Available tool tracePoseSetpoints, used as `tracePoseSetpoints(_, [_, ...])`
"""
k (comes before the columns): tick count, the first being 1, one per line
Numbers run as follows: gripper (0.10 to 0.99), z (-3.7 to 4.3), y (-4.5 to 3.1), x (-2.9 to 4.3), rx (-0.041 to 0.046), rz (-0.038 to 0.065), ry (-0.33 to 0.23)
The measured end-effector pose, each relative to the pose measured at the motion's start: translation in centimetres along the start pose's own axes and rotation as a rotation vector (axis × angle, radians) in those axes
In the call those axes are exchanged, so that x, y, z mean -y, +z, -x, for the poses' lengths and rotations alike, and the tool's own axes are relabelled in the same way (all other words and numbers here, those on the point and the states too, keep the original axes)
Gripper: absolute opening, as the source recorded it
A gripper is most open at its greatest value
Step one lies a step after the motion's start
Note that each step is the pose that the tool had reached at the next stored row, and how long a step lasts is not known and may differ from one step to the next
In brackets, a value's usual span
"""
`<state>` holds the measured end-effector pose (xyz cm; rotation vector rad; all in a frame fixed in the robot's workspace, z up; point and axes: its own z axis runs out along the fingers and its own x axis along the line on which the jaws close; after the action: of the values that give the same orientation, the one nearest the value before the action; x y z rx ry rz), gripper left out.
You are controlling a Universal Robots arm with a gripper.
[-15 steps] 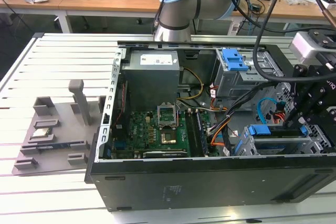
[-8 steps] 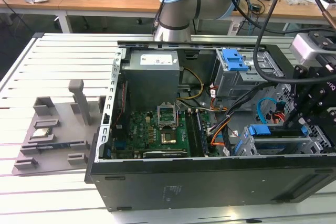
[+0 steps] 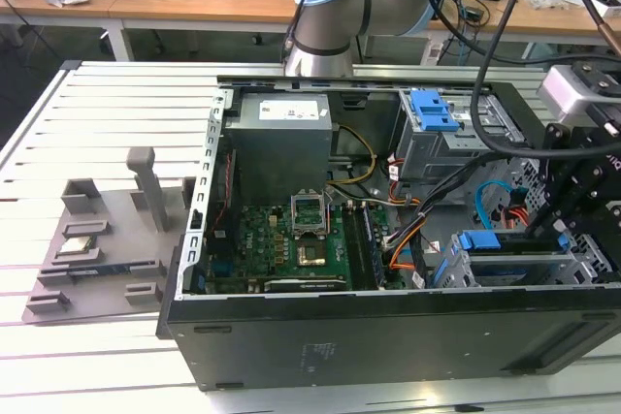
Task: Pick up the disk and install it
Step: 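Insert the first disk wire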
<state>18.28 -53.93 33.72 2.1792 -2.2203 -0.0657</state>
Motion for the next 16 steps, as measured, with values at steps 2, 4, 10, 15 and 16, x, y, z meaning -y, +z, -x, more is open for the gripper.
tracePoseSetpoints(2, [0.188,-0.03,0.14,0.01,-0.0005,0.0,0.0])
tracePoseSetpoints(4, [0.188,-0.03,0.17,0.01,-0.0001,0.0,0.0])
tracePoseSetpoints(10, [0.263,-0.01,-0.65,-0.04,0.0,0.0,0.0])
tracePoseSetpoints(15, [0.122,0.49,-3.17,-0.17,-0.0046,0.0,0.0])
tracePoseSetpoints(16, [0.106,0.53,-4.21,-0.23,-0.0047,0.0,0.0])
